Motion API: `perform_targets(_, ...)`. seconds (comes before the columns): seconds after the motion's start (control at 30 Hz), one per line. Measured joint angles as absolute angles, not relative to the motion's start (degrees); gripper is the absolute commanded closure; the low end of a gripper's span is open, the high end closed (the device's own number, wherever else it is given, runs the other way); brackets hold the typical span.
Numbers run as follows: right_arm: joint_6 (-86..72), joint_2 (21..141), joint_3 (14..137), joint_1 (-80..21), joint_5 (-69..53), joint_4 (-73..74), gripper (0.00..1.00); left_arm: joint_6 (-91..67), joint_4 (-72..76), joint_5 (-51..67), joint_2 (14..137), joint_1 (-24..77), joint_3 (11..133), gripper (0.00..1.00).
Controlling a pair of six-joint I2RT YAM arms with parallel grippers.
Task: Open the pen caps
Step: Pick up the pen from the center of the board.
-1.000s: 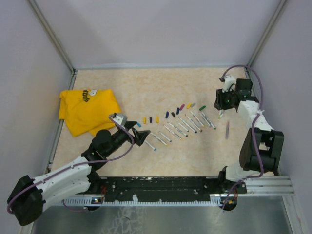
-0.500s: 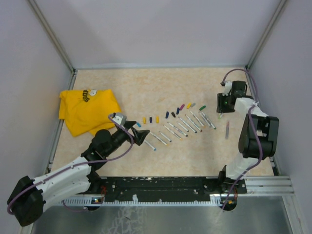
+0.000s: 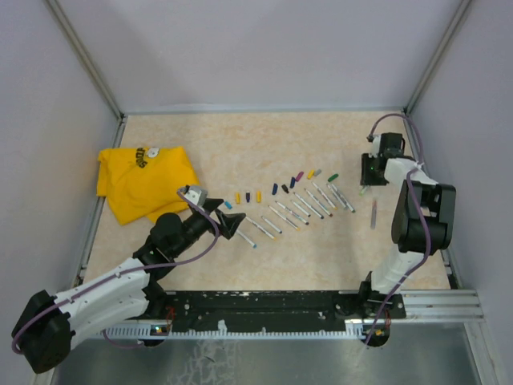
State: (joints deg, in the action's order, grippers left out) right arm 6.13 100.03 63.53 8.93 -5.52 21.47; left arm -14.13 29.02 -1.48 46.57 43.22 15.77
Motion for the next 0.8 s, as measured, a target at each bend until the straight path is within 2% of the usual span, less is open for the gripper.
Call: perform_targets(0.8, 5.9, 109.3, 71.7, 8.6, -5.1, 21.3, 0.75, -14.2, 28.2, -1.4, 46.6, 42.6, 15.8, 0.00)
